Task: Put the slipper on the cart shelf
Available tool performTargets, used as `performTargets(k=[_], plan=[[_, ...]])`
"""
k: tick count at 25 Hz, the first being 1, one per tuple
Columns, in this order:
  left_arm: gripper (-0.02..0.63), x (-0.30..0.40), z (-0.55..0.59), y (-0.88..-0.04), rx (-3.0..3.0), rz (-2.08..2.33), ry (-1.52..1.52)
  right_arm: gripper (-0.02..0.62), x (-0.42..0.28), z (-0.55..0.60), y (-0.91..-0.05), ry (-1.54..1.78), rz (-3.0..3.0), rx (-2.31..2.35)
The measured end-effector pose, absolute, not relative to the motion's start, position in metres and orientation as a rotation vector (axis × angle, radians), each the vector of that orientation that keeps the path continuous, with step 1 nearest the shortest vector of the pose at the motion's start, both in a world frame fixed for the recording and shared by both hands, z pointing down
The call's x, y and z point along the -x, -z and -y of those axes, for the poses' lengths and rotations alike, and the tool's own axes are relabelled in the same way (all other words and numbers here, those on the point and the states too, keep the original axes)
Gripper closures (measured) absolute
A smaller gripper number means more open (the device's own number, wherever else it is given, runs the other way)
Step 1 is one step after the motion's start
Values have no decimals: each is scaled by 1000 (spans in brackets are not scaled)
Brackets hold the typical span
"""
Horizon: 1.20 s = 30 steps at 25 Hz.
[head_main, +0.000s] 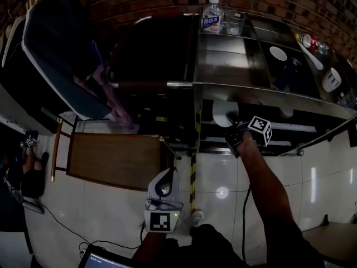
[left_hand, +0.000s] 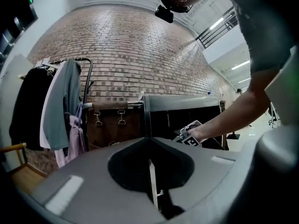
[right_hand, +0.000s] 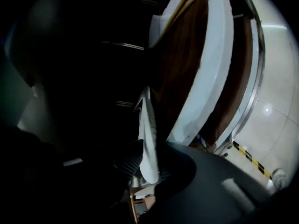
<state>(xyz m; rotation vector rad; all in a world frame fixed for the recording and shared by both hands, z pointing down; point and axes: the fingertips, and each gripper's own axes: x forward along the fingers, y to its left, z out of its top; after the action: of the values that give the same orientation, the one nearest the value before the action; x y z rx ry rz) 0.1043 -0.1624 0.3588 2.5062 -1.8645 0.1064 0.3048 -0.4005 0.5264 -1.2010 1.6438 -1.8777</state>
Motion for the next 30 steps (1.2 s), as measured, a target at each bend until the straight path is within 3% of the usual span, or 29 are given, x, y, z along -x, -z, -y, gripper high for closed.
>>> performTargets(k=[3,4,10,15,18,23,30], plan=[[591,-103,163,-352,-2508,1871,-82,400,-307,400,-524,1866,-1645,1216],[591,-103,163,-350,-2513,1870,-78,388,-310,398,-522,1856,-1646,1225],[591,-104,167,-342,-2521,1857,-60,364,-322,368,-503,1714,-1892,1357],[591,-114,170,-334,-2547,1841,-38,365,-323,330,-460,1285,-2342,1595],[591,-119,169,-330,-2555,1826,-19,415,-318,306,-422,881,-2555,1759],[591,-124,164,-327,-2587,1802,-20,594,-319,258,-371,250,-2641,1992],[591,-140,158,-318,-2607,1759,29,594,-310,189,-332,-71,-2538,2030]])
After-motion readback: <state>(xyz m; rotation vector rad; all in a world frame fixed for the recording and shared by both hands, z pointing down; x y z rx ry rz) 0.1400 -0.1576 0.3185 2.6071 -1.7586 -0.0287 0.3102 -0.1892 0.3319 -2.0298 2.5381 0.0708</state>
